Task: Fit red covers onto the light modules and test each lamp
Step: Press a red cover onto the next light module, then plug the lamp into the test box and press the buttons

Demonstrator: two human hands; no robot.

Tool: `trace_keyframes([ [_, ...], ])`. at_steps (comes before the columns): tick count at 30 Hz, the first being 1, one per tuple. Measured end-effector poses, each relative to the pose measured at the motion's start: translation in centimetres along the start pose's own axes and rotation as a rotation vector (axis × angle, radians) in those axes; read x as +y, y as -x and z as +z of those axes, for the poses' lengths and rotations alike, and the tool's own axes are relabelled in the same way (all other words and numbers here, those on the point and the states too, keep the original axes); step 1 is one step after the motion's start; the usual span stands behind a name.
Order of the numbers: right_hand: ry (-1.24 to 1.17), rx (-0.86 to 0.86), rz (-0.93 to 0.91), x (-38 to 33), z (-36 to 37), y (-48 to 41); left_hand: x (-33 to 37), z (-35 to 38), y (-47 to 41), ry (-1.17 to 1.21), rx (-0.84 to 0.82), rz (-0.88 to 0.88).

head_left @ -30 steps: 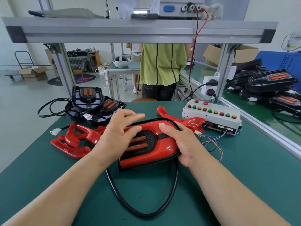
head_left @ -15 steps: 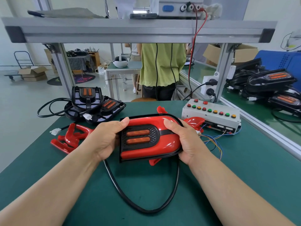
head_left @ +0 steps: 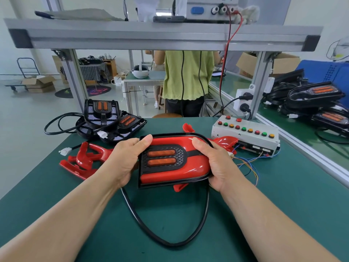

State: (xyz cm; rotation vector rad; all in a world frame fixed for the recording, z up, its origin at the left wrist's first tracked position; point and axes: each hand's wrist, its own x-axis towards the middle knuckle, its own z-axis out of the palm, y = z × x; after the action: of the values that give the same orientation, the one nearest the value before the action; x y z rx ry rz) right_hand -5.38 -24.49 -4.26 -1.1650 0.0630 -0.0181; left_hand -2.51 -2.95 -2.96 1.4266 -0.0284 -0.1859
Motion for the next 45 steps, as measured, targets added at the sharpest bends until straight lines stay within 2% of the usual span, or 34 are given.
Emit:
trace_keyframes([
  [7, -0.026, 0.048, 0.116, 0.0, -0.6, -0.9, 0.4, -1.6, -0.4, -0.197, -0.137, -0.040],
  [10, 0.014, 0.070, 0.127, 0.4, -0.7, -1.2, 0.3, -1.8, -0.3, -0.328, -0.152, 0.006],
  [14, 0.034, 0.023, 0.125, 0.1, -0.8, -1.3, -0.1, -1.5, -0.3, -0.209, -0.108, 0.045],
  [16, 0.217, 0.012, 0.090, -0.3, -0.7, -1.2, -0.3, -1.5, -0.4, -0.135, -0.078, 0.019],
  [19, 0.763, 0.112, -0.111, -1.4, -1.3, -0.8, -0.3, -2.2, -0.8, -0.111, 0.002, -0.018],
  [21, 0.918, 0.248, -0.259, -2.3, -2.7, -0.8, -0.2, -2.9, -1.1, -0.108, 0.022, -0.044],
  [23, 1.013, 0.386, -0.298, -3.2, -4.4, -1.1, -0.1, -3.5, -1.1, -0.126, 0.004, -0.084],
  [25, 1.112, 0.464, -0.253, -3.5, -6.1, -1.6, -0.1, -3.6, -1.1, -0.150, -0.023, -0.106],
  [30, 1.365, 0.447, -0.056, -2.7, -7.9, -2.8, 0.0, -3.9, -1.1, -0.197, -0.043, -0.122],
  [36, 1.388, 0.449, -0.045, -2.1, -8.2, -2.9, 0.3, -2.6, -0.2, -0.235, -0.159, -0.214],
  [40, 1.434, 0.509, -0.079, -2.1, -8.0, -2.8, -0.2, -0.4, 0.4, -0.255, -0.163, -0.161],
  [42, 1.424, 0.552, -0.141, -2.3, -7.8, -2.8, -0.2, 0.2, 0.6, -0.279, -0.162, -0.115],
  [45, 1.379, 0.526, -0.266, -2.3, -7.1, -2.8, -0.2, 0.7, 1.0, -0.318, -0.184, -0.062],
])
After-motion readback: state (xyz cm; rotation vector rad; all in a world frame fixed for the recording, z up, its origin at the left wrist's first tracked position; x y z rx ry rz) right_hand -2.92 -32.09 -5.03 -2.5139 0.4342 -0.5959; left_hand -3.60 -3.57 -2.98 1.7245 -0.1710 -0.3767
